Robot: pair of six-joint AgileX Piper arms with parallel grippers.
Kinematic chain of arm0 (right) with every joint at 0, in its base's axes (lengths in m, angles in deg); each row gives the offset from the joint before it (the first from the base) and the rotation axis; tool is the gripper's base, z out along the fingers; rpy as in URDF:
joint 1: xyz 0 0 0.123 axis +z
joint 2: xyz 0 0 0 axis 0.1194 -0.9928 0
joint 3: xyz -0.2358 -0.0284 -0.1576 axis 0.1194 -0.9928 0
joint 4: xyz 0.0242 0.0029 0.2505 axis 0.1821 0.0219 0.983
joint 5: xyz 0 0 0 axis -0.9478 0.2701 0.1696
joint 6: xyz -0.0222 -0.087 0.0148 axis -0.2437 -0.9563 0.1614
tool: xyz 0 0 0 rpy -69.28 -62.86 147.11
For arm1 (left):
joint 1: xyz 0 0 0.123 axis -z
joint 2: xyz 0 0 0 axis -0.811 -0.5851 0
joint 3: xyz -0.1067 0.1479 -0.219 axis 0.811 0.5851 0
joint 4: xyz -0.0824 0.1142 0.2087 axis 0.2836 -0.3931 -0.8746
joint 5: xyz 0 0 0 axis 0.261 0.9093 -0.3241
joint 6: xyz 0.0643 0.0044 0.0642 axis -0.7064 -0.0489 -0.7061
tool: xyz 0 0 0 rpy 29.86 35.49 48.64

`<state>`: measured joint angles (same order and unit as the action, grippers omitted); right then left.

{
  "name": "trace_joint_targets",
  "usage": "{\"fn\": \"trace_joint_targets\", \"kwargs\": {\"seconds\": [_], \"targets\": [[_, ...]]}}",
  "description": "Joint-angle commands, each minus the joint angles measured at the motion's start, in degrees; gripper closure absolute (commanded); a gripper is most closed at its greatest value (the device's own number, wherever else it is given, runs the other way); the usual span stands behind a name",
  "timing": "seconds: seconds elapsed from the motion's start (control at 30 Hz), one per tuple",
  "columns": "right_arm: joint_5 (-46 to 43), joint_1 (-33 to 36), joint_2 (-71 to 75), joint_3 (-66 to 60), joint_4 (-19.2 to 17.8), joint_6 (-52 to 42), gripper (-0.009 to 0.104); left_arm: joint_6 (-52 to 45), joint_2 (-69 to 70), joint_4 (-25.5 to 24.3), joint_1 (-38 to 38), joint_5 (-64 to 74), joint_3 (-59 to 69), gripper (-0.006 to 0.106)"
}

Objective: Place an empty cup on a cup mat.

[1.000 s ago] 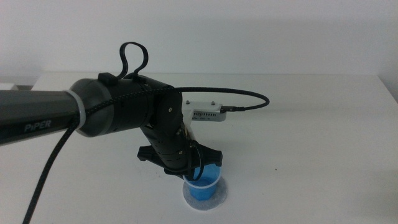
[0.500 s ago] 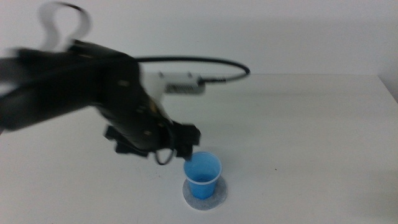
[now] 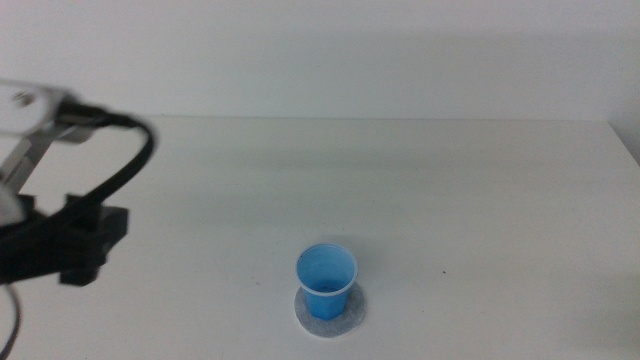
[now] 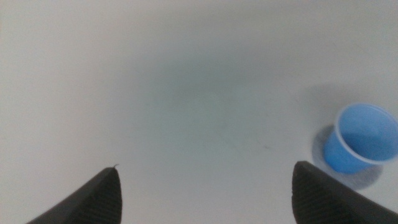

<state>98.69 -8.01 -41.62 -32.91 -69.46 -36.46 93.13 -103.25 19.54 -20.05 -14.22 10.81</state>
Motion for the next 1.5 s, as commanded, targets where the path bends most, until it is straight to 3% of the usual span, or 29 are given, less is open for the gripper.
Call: {"fn": "trace_joint_targets", "kwargs": {"seconds": [0.0, 0.1, 0.2, 0.3, 0.37, 0.6, 0.97, 1.2, 1.47], "targets": [[-0.38, 0.12, 0.28, -0.19, -0.31, -0.23, 0.002, 1.76, 5.36, -1.98, -2.62, -4.74, 4.43, 0.007], [-0.38, 0.12, 0.28, -0.19, -0.31, -0.23, 0.002, -8.78, 9.87, 7.1, -12.62, -19.91, 12.3, 0.007], [-0.38, 0.12, 0.28, -0.19, -0.31, -0.23, 0.002, -25.15, 16.09, 21.97, -21.91, -33.95, 22.41, 0.007], [-0.38, 0.12, 0.28, -0.19, -0.31, -0.23, 0.002, -32.79, 23.84, 32.25, -27.69, -36.21, 29.68, 0.007], [-0.38, 0.12, 0.28, -0.19, -0.31, -0.23, 0.002, -36.17, 29.0, 35.59, -29.8, -35.59, 33.04, 0.007], [-0.38, 0.12, 0.28, -0.19, -0.31, -0.23, 0.002, -44.84, 39.9, 35.77, -31.78, -38.54, 41.42, 0.007], [-0.38, 0.12, 0.28, -0.19, -0.31, -0.23, 0.002, -44.49, 45.01, 35.77, -31.78, -42.82, 45.19, 0.007], [-0.38, 0.12, 0.28, -0.19, -0.31, -0.23, 0.002, -33.06, 45.25, 25.72, -31.87, -46.29, 45.19, 0.007], [-0.38, 0.12, 0.28, -0.19, -0.31, -0.23, 0.002, -32.4, 45.25, 24.74, -31.75, -46.29, 45.19, 0.007]]}}
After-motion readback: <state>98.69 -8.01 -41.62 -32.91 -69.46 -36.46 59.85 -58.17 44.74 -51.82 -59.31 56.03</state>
